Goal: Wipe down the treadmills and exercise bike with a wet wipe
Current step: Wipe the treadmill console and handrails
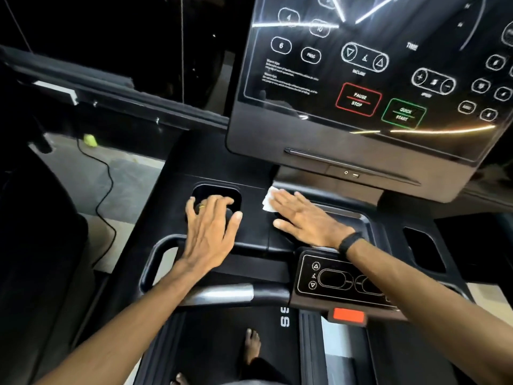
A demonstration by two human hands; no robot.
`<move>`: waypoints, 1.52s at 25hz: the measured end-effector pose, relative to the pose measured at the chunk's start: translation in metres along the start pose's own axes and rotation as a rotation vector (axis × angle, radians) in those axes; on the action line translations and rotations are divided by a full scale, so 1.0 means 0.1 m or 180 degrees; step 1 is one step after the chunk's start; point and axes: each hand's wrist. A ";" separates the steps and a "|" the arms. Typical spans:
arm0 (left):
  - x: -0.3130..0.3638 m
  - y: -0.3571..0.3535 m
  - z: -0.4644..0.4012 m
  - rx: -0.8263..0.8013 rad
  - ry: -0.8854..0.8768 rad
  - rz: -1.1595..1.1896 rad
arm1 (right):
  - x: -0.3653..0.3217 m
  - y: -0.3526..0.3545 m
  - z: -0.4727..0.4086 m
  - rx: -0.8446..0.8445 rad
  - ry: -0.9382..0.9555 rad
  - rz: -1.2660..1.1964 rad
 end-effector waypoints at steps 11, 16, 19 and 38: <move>0.69 -0.62 -0.44 -0.0225 0.0112 -0.0368 | 0.92 0.11 -0.04 0.0348 0.0158 0.0997; 0.63 -0.74 -0.46 -0.0251 0.0274 -0.0689 | 1.90 -0.13 0.81 0.0334 -0.0205 0.1072; 0.66 -0.73 -0.44 -0.0162 0.0278 -0.0797 | 2.23 -0.15 1.09 0.0244 -0.0204 0.1089; 0.69 -0.66 -0.39 -0.0068 0.0502 -0.0830 | 0.59 -0.07 -0.22 0.0539 0.0460 0.0676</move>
Point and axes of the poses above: each hand's wrist, its own z-axis away from the middle knuckle, its own y-axis out of the back of the hand, x = y × z, and after that the axes turned 3 degrees about -y, right-handed
